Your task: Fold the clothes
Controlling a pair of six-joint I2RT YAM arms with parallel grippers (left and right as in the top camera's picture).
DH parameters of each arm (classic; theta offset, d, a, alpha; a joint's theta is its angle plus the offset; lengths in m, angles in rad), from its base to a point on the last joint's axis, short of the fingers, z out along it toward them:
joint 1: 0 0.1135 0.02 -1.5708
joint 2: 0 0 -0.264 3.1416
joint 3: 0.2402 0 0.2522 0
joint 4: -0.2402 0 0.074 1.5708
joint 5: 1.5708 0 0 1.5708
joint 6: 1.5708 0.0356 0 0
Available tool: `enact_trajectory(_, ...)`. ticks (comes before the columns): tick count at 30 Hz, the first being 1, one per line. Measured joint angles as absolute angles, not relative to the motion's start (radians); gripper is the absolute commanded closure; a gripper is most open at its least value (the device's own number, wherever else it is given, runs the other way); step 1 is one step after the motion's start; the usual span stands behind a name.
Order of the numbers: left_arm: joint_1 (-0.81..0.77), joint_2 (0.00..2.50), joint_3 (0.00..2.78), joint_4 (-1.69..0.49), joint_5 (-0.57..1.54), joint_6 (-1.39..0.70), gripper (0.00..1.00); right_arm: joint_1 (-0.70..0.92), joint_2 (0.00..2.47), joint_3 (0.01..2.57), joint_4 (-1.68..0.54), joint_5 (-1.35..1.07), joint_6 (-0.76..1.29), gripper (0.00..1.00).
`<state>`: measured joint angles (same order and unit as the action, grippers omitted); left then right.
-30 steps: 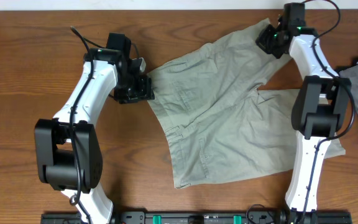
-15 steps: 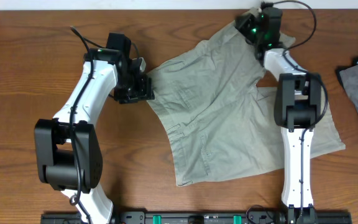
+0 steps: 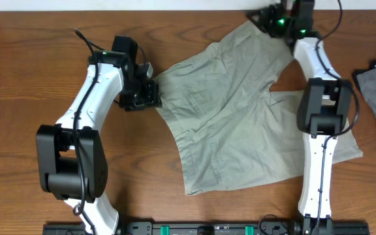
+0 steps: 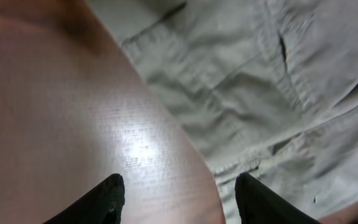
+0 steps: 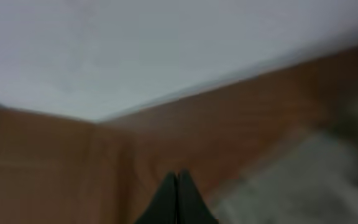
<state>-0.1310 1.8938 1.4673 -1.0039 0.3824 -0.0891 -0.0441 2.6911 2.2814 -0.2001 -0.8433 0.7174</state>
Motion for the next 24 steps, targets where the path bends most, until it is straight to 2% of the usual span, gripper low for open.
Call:
enact_trajectory(4,-0.131,1.894,1.467,-1.048,0.383,-0.088,0.51,-0.075,2.642,2.296,-0.492,-0.791,0.543,0.99)
enact_trajectory(9,-0.131,1.878,1.467,-1.09,0.382,-0.085,0.52,-0.076,2.453,2.297,-0.767,-0.58,0.416,0.99)
enact_trajectory(13,-0.131,1.77,1.466,-1.105,0.381,-0.088,0.5,-0.078,2.218,2.32,-0.952,-0.381,0.377,0.98)
enact_trajectory(14,-0.131,1.734,1.466,-1.108,0.379,-0.093,0.49,-0.078,2.168,2.327,-0.996,-0.338,0.371,0.76)
enact_trajectory(15,-0.131,1.681,1.467,-1.117,0.368,-0.104,0.46,-0.08,2.106,2.336,-1.046,-0.286,0.369,0.67)
enact_trajectory(18,-0.131,1.546,1.469,-1.162,0.336,-0.142,0.41,-0.081,1.967,2.357,-1.197,-0.157,0.352,0.65)
enact_trajectory(24,-0.148,1.463,1.417,-1.236,0.321,-0.213,0.4,-0.082,1.875,2.358,-1.486,-0.037,0.342,0.64)
